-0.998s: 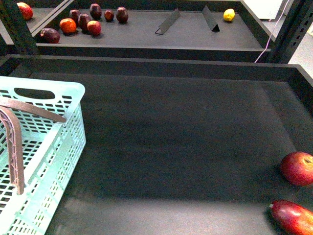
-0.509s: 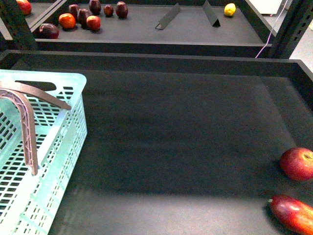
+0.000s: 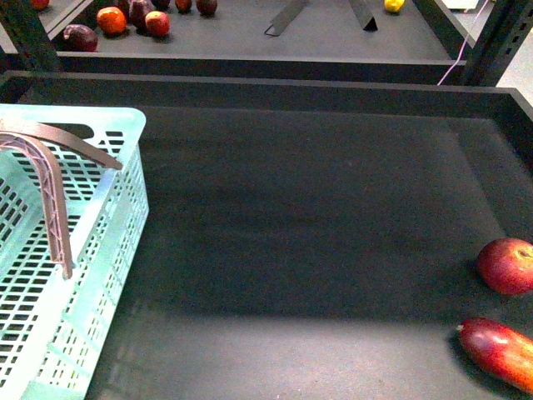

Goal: Pick apple with right arm and hold basket with left

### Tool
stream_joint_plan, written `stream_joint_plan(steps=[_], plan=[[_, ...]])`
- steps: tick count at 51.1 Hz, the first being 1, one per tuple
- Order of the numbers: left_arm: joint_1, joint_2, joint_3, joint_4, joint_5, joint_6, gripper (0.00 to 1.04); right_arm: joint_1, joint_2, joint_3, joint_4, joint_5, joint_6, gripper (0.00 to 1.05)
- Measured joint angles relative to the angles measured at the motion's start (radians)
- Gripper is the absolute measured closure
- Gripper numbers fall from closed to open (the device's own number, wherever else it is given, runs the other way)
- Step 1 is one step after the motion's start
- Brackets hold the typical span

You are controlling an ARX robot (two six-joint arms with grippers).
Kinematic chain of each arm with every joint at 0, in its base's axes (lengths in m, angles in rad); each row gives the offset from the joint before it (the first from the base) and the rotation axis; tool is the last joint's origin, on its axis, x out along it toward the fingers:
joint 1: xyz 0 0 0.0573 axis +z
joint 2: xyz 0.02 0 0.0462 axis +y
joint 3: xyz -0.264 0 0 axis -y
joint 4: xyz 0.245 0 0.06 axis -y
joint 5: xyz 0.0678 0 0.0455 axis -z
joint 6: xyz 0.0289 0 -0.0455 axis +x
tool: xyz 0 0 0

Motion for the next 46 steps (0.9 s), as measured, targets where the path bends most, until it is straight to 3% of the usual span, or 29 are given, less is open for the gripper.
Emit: stream_joint_plan(steps=[11,20,46], plan=[[0.0,-0.032,-0.014,-0.012,0.0,-0.011,0.53,0.0,0.0,0.0,0.0,0.0,0.0,0.09],[0.0,-0.048,-0.019,-0.04,0.004,-0.048,0.88,0.0,0.0,0.0,0.0,0.0,0.0,0.09],[-0.044,-0.161,-0.056,-0.103,-0.005,-0.038,0.88,0.0,0.0,0.0,0.0,0.0,0.0,0.09]])
